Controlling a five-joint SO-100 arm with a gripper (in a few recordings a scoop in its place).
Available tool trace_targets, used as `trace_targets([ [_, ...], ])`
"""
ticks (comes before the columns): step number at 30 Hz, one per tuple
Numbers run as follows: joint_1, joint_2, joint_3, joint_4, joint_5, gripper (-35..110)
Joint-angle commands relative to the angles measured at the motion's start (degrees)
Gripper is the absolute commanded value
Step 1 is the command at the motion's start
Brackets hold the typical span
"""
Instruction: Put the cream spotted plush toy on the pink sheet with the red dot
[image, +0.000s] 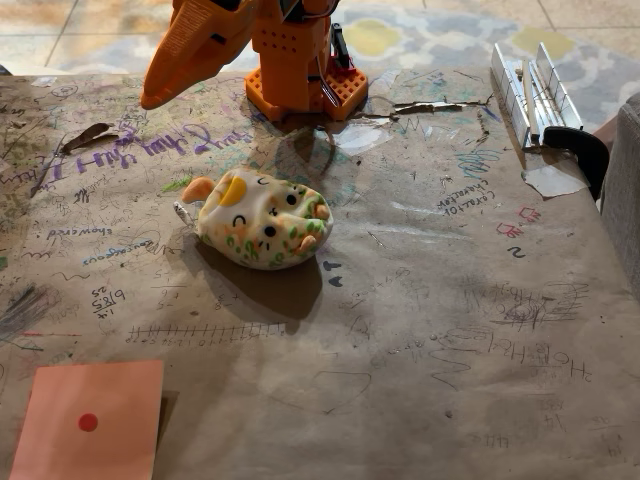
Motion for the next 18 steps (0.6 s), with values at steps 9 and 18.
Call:
trace_targets([
  [9,3.1,12.9,-0.1,-10.9,21.1,0],
  [18,2.9,10.8,-0.1,-14.9,18.4,0],
])
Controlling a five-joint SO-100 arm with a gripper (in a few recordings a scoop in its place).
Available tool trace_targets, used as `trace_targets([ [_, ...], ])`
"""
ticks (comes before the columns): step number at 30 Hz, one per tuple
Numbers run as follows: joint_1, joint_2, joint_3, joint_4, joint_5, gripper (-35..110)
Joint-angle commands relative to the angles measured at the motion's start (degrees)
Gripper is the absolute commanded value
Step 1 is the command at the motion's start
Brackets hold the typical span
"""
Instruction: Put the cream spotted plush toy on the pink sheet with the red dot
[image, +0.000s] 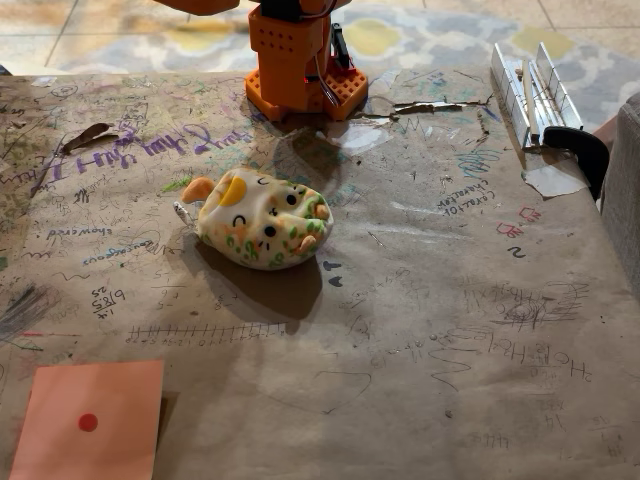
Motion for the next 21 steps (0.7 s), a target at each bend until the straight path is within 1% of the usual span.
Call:
trace_targets([
  [1,0.5,-3.5,-0.3,-6.4,-2.3,0],
  [5,0.7,-14.5,-0.3,-17.1,-5.3,0],
  [7,-1.3,-22.3,-1.8,-20.2,-12.6,3],
  [8,-3.4,-27.2,-3.7,-18.5,-18.9,2],
  [10,-9.1,-37.7,-7.9,-11.6,-35.2,16],
  [12,-12.9,-46.2,-9.6,-4.8,-52.7,26],
  [14,-14.2,-51.2,-6.9,-4.2,-65.4,35],
  [16,-14.9,-54.9,-5.4,-2.5,-74.9,40],
  [18,-15.2,-59.2,-6.6,0.8,-80.5,43],
  [20,-14.8,-63.2,-11.0,8.6,-84.3,44],
  [21,-14.2,-64.9,-14.2,15.1,-86.5,44],
])
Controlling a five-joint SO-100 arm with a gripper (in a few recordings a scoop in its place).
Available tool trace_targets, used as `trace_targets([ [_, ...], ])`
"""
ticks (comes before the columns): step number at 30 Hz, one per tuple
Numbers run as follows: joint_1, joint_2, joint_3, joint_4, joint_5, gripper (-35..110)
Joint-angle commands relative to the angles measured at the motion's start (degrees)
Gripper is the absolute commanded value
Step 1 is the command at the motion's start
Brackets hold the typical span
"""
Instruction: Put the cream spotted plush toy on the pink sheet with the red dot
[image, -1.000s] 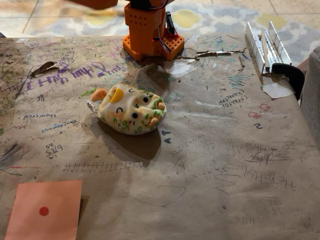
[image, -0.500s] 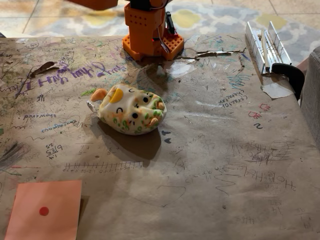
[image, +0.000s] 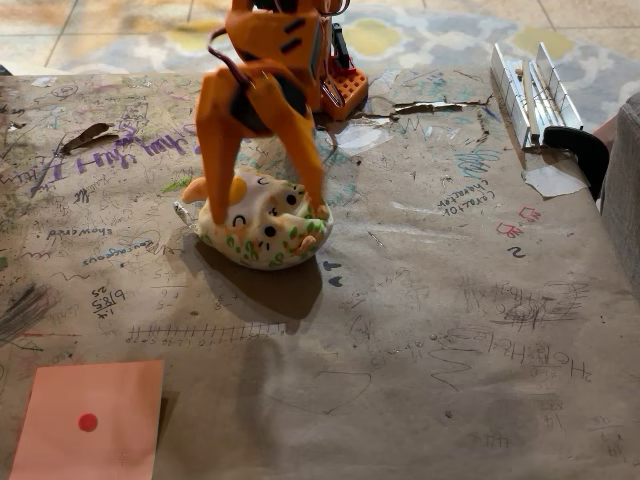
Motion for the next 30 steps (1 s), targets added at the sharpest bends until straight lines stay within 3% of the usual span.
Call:
trace_targets([
  [1,1.6,-4.7,-11.8,20.2,-12.3,44],
  [4,4.1,-7.6,-21.2,39.6,-22.1,43],
  [13,8.4,-9.5,-23.3,53.7,-33.4,38],
  [14,7.9,-9.5,-22.2,52.5,-32.7,33],
  [17,5.7,-8.8,-18.1,44.5,-25.5,0],
  [24,8.1,-5.8,-15.7,40.1,-16.4,0],
  [30,6.2,-2.6,-24.6,42.7,1.6,0],
])
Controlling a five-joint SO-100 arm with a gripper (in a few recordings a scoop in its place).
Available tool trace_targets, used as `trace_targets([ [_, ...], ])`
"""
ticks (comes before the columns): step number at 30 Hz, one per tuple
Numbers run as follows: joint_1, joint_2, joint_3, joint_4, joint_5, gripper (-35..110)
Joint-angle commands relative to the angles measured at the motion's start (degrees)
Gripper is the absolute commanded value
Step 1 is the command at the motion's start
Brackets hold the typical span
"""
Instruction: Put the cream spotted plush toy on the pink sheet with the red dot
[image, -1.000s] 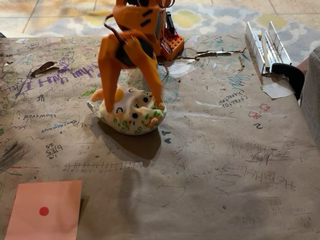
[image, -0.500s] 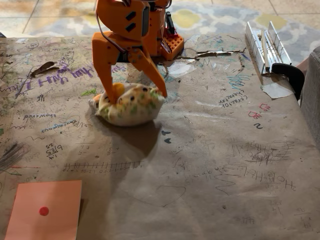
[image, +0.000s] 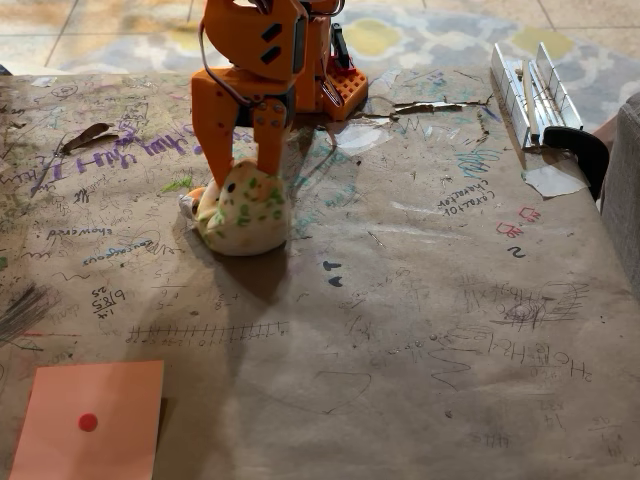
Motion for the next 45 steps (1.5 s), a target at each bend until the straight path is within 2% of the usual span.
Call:
trace_targets([
  [1,0.8,4.7,-9.3,4.0,14.1,0],
  [5,1.3,15.6,-19.4,2.5,25.9,0],
  [10,3.4,31.5,-27.2,-12.6,34.0,0],
  [18,1.4,58.5,-27.6,-36.3,29.4,0],
  [21,0.1,67.0,-27.2,-37.8,27.2,0],
  [28,1.3,68.9,-28.0,-53.3,27.9,0],
  [37,1.1,69.0,-27.1,-55.3,25.1,0],
  [40,1.7,68.9,-23.1,-51.6,26.7,0],
  [42,3.0,68.6,-13.8,-46.2,26.8,2],
  [43,3.9,68.5,-3.3,-49.9,22.9,8],
  [45,3.6,68.7,25.0,-68.6,9.4,31],
])
